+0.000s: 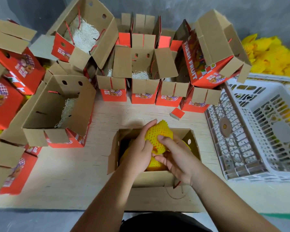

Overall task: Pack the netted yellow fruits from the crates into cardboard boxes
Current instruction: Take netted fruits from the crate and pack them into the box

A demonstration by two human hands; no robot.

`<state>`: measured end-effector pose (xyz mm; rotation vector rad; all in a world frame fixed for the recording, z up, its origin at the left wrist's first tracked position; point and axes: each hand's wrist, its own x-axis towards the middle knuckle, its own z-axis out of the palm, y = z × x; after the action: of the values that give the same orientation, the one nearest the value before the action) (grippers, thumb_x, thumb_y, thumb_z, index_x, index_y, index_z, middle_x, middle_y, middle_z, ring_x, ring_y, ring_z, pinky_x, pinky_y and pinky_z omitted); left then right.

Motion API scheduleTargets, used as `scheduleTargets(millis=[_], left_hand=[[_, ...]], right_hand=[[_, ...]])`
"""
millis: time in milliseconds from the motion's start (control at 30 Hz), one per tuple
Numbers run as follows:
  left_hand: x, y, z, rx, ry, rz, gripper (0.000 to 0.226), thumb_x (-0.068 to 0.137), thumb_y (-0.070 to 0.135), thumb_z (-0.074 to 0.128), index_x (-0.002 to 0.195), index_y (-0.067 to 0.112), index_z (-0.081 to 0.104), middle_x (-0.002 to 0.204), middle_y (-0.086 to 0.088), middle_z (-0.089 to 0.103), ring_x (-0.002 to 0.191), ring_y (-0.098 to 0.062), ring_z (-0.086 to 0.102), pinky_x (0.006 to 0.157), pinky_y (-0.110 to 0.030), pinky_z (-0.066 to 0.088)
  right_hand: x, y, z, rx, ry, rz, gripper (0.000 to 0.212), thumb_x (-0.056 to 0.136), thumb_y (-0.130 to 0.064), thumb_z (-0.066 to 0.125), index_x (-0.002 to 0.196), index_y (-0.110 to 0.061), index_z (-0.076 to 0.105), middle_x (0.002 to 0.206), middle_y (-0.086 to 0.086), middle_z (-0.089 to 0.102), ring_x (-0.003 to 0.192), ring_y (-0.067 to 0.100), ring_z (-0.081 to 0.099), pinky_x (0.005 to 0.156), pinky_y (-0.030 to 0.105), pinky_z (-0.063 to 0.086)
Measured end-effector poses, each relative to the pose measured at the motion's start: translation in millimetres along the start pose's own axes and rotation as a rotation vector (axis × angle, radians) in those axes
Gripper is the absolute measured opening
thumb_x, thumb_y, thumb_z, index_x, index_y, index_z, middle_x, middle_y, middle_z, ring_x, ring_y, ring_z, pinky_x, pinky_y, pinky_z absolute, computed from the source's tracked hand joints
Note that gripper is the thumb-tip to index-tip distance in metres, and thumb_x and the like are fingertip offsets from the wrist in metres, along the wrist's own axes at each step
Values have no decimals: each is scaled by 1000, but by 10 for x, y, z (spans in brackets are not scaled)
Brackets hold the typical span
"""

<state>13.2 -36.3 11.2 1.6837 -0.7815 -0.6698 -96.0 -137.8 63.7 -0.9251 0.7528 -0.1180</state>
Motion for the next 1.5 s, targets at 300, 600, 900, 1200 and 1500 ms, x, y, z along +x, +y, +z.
scheduleTargets(millis=[300,600,900,1200,1500], left_hand=[[-254,54,20,423,5,140,71,100,23,60,163,28,28,131,6,47,113,-15,58,90,-42,55],[-267,-120,-452,760,363,-114,23,99,34,44,114,35,61,106,14,65,108,-16,56,91,-34,30],[-250,-178,-253,989,300,-77,25,92,28,65,116,31,59,120,7,63,126,-22,46,102,-41,24],[2,91,-93,664,236,47,23,89,32,52,106,31,68,109,12,66,106,-16,58,95,-36,44],[410,639,1065,414,31,206,14,99,28,53,107,31,64,95,22,56,94,4,56,75,-6,38]], right_hand=[[82,5,-39,239,93,-34,42,95,-33,66,133,-17,57,118,11,70,104,23,70,86,39,56],[244,416,178,-1048,98,-254,71,102,-46,50,161,-37,13,159,0,35,144,19,37,116,33,33],[488,390,155,-1575,162,-80,84,79,-69,29,156,-35,31,146,7,50,133,34,39,108,47,32],[151,127,-264,-1265,96,-354,67,96,-24,60,159,-24,34,155,2,47,141,19,45,107,17,31],[-220,-400,-1043,-1025,264,-621,47,99,-13,58,145,-21,52,136,-6,61,122,12,58,104,33,47]])
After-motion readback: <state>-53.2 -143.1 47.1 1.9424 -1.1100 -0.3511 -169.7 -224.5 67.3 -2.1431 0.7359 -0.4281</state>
